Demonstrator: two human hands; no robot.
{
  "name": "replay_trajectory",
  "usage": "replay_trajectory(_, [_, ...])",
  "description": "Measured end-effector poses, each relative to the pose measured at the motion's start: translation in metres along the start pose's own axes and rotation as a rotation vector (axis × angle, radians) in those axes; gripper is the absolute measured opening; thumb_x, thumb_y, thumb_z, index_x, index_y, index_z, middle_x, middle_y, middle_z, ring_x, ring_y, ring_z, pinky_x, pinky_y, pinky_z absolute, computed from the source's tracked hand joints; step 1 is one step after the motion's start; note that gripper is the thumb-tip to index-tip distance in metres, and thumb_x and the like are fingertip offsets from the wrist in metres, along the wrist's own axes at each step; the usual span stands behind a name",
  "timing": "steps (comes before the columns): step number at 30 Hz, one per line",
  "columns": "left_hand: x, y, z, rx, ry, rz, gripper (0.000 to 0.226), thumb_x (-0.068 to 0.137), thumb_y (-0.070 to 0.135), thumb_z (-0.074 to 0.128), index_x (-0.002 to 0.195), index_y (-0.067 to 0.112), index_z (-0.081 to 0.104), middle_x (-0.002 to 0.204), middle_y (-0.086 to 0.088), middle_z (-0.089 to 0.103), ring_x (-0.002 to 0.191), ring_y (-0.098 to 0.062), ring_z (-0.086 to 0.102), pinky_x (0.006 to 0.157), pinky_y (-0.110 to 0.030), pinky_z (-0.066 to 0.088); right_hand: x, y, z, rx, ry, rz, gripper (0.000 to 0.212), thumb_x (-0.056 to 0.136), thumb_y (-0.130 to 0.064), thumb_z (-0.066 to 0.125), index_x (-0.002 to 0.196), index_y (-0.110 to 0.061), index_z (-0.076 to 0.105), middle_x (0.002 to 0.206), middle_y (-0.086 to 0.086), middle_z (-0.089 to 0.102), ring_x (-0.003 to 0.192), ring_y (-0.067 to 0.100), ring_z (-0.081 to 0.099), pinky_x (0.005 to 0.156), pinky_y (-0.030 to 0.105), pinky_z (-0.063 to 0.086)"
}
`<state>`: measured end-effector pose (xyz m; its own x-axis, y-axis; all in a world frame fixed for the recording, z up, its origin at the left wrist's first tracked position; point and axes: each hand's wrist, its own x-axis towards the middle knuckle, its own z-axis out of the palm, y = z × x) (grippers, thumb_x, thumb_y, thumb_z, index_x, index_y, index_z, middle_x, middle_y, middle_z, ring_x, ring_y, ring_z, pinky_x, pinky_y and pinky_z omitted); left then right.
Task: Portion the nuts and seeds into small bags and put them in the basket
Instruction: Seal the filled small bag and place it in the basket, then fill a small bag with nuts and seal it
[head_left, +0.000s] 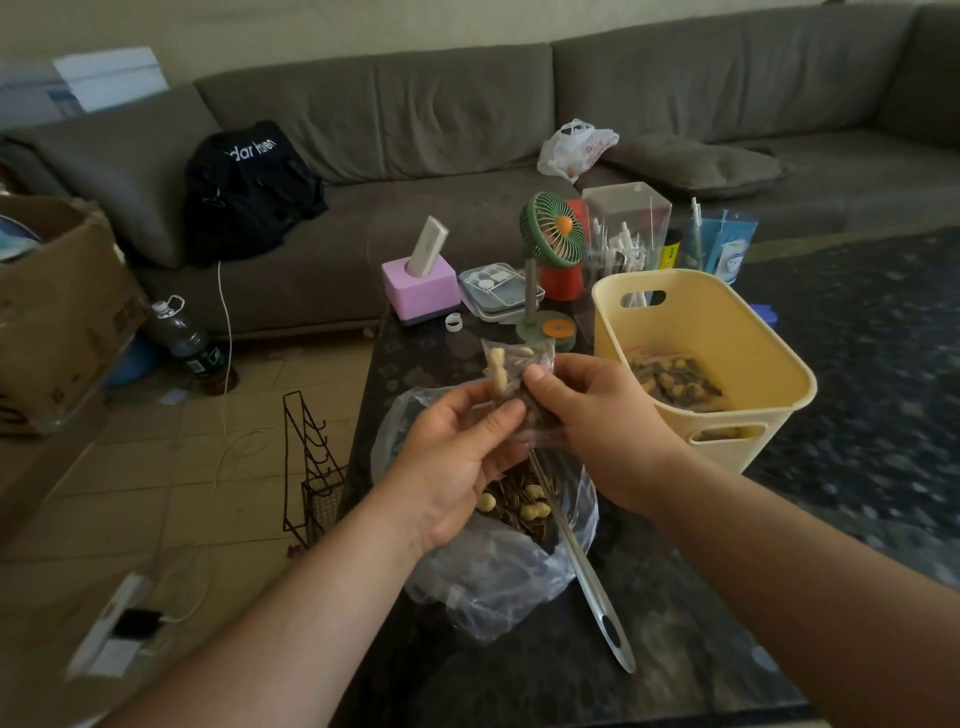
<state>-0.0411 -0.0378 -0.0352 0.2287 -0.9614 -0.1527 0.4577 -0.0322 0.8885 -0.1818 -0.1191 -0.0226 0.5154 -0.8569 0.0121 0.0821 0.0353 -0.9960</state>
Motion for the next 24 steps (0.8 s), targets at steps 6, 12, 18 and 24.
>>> replay_trajectory(6, [0.004,0.004,0.012,-0.015,-0.042,0.032,0.045,0.087,0.035,0.069,0.126,0.013,0.068,0.111,-0.011,0.078,0.094,-0.019,0.077,0.073,-0.028,0.063,-0.006,-0.021,-0.007,-0.006,0.029,-0.091,0.019,0.105,-0.017,0.062,0.111,-0.005,0.075,0.099,0.017,0.079,0.093,0.033,0.078,0.084,0.044,0.065])
replay_trajectory(12, [0.033,0.010,0.045,0.205,0.075,-0.135,0.023,0.105,0.033,0.064,0.116,0.014,0.069,0.102,-0.012,0.070,0.084,-0.022,0.072,0.078,-0.037,0.062,-0.004,-0.070,-0.064,-0.051,0.250,-0.106,0.017,0.104,-0.024,0.062,0.112,-0.014,0.072,0.096,0.002,0.081,0.090,0.017,0.079,0.081,0.035,0.064])
replay_trajectory(18, [0.072,0.007,0.091,0.571,0.020,-0.271,0.061,0.102,0.043,0.070,0.154,0.023,0.046,0.116,-0.014,0.062,0.085,-0.025,0.072,0.067,-0.036,0.065,0.010,-0.075,-0.115,-0.029,0.517,-0.085,0.010,0.102,-0.032,0.066,0.104,-0.026,0.073,0.091,-0.005,0.080,0.088,0.011,0.079,0.084,0.038,0.065])
replay_trajectory(24, [0.075,-0.016,0.098,0.520,-0.133,-0.165,0.043,0.105,0.009,0.064,0.145,0.021,0.054,0.084,-0.016,0.075,0.068,-0.022,0.074,0.062,-0.035,0.064,0.021,-0.071,-0.126,-0.056,0.525,-0.051,0.014,0.101,-0.033,0.068,0.110,-0.025,0.073,0.091,-0.004,0.080,0.085,0.010,0.079,0.081,0.037,0.065])
